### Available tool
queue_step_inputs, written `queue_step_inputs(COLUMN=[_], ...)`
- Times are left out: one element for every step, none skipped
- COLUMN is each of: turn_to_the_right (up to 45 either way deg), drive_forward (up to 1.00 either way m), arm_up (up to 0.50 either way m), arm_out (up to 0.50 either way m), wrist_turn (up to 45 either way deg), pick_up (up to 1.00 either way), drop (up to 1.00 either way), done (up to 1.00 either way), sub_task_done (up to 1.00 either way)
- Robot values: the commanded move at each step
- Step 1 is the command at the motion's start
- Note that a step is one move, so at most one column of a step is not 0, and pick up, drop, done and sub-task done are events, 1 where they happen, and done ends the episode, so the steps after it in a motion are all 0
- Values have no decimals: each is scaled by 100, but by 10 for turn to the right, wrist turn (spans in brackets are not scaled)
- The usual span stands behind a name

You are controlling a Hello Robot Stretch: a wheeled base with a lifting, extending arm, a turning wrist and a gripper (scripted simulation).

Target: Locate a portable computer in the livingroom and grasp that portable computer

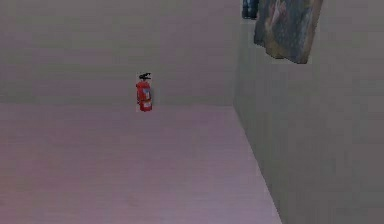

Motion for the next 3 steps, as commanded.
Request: queue_step_inputs(turn_to_the_right=[-450,-360,0], drive_forward=[0,0,30], arm_up=[0,0,0], arm_out=[0,0,0], wrist_turn=[0,0,0], pick_up=[0,0,0], drop=[0,0,0], done=[0,0,0], sub_task_done=[0,0,0])
